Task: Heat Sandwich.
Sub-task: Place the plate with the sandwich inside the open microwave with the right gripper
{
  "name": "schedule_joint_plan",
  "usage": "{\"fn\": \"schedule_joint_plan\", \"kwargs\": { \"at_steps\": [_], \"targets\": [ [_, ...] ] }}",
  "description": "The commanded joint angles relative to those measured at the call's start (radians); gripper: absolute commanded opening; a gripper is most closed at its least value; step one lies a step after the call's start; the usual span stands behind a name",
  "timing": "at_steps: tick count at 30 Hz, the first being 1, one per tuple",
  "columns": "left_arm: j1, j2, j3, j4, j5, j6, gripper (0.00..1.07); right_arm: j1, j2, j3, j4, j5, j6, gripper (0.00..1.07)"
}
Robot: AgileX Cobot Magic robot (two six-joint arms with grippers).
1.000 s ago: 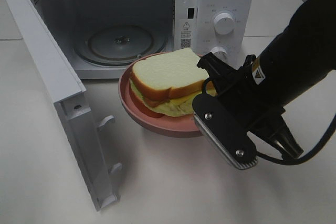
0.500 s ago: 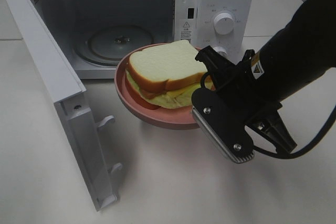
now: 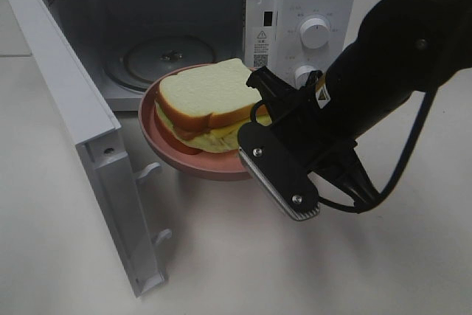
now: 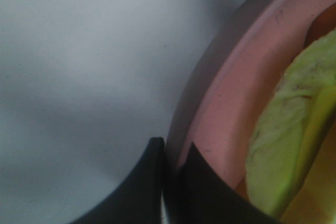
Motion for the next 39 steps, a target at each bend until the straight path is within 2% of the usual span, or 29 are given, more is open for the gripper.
{"fn": "schedule_joint_plan", "kwargs": {
  "at_steps": [1, 19, 39],
  "targets": [
    [-0.004, -0.027, 0.003, -0.005, -0.011, 0.003, 1.01, 0.005, 0.013, -0.026, 0.009, -0.018, -0.009, 0.00],
    [-0.004, -0.027, 0.003, -0.005, -0.011, 0.003, 1.01, 0.005, 0.138, -0.187, 0.009, 0.015, -0.002, 0.01],
    [-0.004, -0.027, 0.003, -0.005, -0.011, 0.003, 1.01, 0.005, 0.316, -0.428, -0.024, 0.135, 0.053, 0.00]
  ]
}}
